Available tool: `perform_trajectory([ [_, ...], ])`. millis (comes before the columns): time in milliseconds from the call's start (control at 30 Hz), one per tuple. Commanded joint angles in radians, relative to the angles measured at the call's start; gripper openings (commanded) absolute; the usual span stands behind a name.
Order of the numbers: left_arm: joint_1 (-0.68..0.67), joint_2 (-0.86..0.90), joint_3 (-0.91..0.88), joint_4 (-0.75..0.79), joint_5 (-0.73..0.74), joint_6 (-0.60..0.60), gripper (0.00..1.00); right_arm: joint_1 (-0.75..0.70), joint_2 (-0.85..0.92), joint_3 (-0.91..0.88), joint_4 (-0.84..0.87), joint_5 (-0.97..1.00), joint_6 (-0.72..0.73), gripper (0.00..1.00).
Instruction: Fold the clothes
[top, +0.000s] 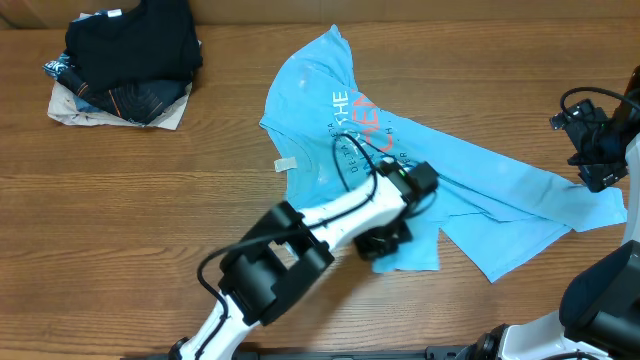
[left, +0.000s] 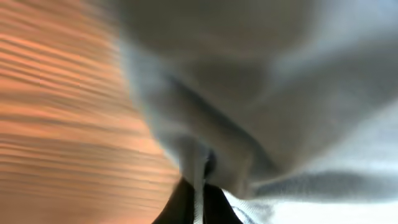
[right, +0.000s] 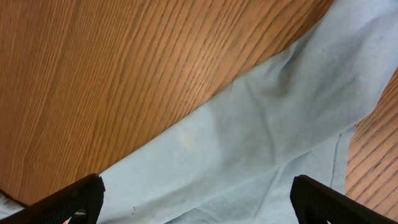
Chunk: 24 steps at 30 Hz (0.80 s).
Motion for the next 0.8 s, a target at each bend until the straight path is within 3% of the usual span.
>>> perform_trajectory([
  [0,0.085,0.037,0.002,-0.074,-0.149,0.023,0.04,0.002,-0.012,-0.017,-0.003,-0.034,0.003,1.0],
  [300,0.281,0.037,0.002,-0.291,-0.293,0.032,0.04,0.032,-0.012,-0.019,-0.046,-0.144,0.001,1.0],
  [767,0.472,-0.023,0.002,-0.357,-0.392,0.045,0.04,0.285,-0.012,-0.02,-0.162,-0.143,-0.072,1.0],
])
